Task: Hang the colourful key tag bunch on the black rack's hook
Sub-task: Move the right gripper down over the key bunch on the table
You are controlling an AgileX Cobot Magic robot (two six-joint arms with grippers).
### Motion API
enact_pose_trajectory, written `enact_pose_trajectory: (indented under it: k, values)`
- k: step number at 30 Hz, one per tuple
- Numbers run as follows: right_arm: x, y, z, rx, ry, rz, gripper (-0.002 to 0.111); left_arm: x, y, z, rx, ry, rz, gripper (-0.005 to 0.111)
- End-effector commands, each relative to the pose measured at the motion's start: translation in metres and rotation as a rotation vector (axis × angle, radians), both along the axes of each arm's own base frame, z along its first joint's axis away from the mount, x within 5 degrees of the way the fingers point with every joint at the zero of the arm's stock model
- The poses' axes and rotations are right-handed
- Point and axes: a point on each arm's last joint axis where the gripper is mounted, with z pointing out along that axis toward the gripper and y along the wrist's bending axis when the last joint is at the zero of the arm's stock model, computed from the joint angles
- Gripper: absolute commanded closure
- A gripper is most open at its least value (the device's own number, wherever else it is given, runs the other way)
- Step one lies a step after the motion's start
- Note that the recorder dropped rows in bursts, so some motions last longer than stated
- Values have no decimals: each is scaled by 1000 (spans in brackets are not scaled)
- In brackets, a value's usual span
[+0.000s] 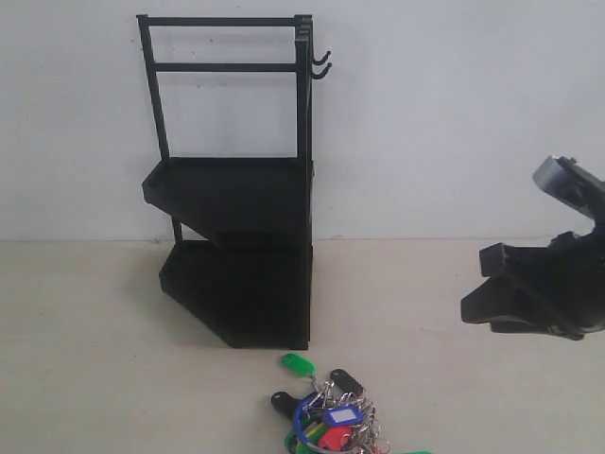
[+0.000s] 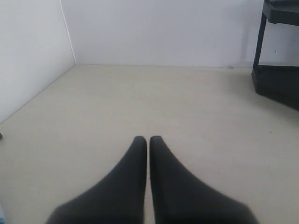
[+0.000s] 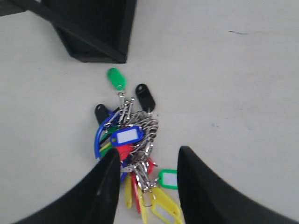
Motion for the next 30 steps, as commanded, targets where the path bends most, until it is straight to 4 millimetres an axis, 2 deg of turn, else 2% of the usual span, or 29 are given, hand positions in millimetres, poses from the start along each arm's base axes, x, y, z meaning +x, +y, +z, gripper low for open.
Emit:
enact_pose_trajectory:
  k: [1, 10, 15, 20, 30]
  values:
    - [0, 28, -11, -29, -35, 186, 69, 0, 0, 1, -5, -6, -4, 102]
    - [-10, 98, -28, -211, -238, 579, 69, 0, 0, 1, -5, -6, -4, 102]
    - [-11, 126, -48, -361, -329, 638, 69, 0, 0, 1, -5, -8, -5, 102]
    - [-9, 142, -65, -473, -406, 651, 51, 0, 0, 1, -5, -8, -5, 102]
    - [-14, 165, -94, -559, -452, 710, 54, 0, 0, 1, -5, -8, -5, 102]
